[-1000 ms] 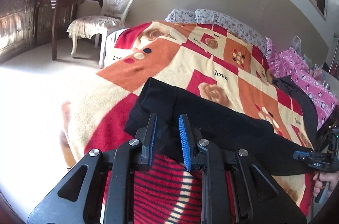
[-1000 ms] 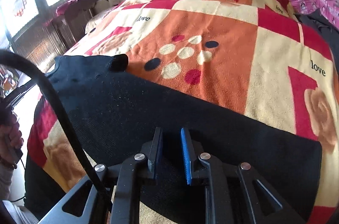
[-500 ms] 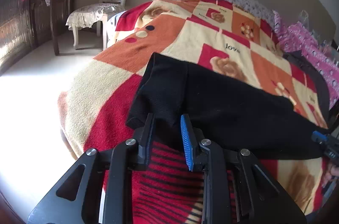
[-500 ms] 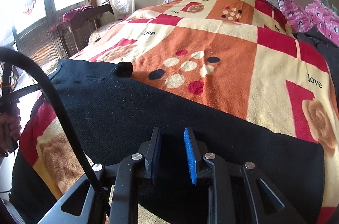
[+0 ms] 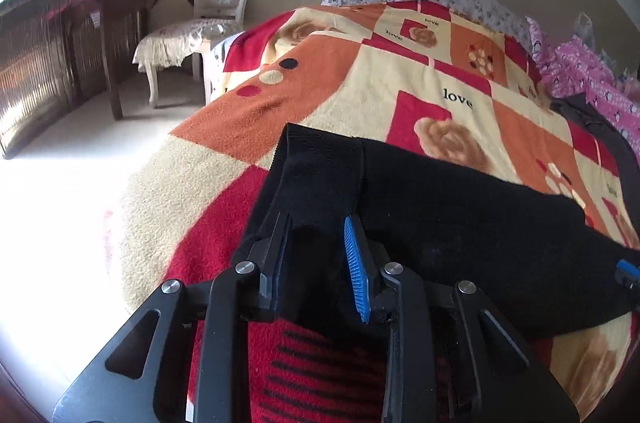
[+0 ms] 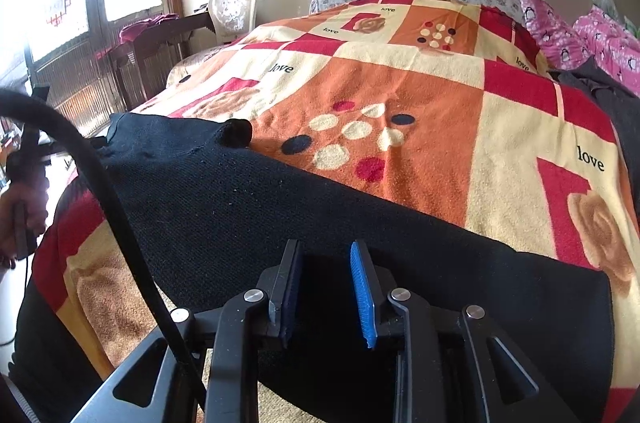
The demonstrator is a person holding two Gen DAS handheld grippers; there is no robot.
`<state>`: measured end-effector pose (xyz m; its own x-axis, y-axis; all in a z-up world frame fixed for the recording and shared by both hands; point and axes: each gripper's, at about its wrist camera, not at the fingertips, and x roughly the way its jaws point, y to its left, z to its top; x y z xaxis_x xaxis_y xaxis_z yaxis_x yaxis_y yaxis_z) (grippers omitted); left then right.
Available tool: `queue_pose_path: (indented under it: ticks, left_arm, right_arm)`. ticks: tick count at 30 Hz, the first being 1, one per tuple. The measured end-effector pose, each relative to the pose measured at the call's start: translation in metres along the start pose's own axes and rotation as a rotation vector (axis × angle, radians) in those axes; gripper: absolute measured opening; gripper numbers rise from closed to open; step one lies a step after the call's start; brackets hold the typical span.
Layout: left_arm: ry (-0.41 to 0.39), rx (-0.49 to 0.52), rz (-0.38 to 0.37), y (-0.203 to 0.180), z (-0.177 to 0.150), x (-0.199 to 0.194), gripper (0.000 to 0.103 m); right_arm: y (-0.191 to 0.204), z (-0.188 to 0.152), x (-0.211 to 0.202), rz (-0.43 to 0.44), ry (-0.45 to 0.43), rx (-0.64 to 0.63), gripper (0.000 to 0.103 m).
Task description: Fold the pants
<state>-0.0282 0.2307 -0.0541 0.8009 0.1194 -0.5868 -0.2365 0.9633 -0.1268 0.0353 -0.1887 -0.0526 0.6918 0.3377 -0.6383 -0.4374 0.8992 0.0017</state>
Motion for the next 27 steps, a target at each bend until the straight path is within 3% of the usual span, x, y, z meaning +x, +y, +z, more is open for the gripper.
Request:
queue_pose_path:
  ticks: [2, 6, 8, 11, 13, 17, 20, 24, 25, 27]
  left_arm:
    - [0.006, 0.029, 0.025, -0.006, 0.004, -0.004, 0.026]
    - [-0.075, 0.063, -0.043, -0.029, 0.042, -0.019, 0.026]
    - [-0.087, 0.106, -0.047, -0.048, 0.061, -0.01, 0.048]
    - [0.013, 0.063, -0.06, -0.056, 0.073, 0.029, 0.052]
    - [0.182, -0.03, -0.03, -0.047, 0.065, 0.067, 0.052]
    - [0.18, -0.055, -0.001, -0.05, 0.067, 0.064, 0.051]
    - [0.101, -0.032, -0.13, -0.074, 0.07, 0.036, 0.051]
    - [0.049, 0.201, -0.414, -0.159, 0.06, 0.005, 0.052]
    - [0.057, 0.269, -0.449, -0.18, 0.053, 0.005, 0.052]
    - [0.099, 0.366, -0.432, -0.214, 0.036, 0.015, 0.052]
  right_arm:
    - [-0.001, -0.001, 0.0, 0.003, -0.004, 0.002, 0.024]
    - [-0.003, -0.001, 0.001, 0.009, -0.01, 0.008, 0.025]
    - [-0.002, -0.001, 0.0, 0.005, -0.013, 0.003, 0.025]
    - [0.0, -0.001, 0.0, -0.007, -0.013, -0.006, 0.025]
    - [0.001, -0.002, 0.0, -0.01, -0.013, -0.008, 0.025]
    - [0.0, -0.002, 0.0, -0.003, -0.014, -0.002, 0.025]
    - [0.0, -0.002, 0.0, -0.004, -0.017, -0.004, 0.025]
    - [-0.001, -0.002, 0.0, 0.002, -0.019, 0.003, 0.026]
    - [-0.001, -0.002, 0.0, 0.002, -0.019, 0.003, 0.026]
    - [-0.001, -0.002, 0.0, 0.0, -0.018, 0.002, 0.026]
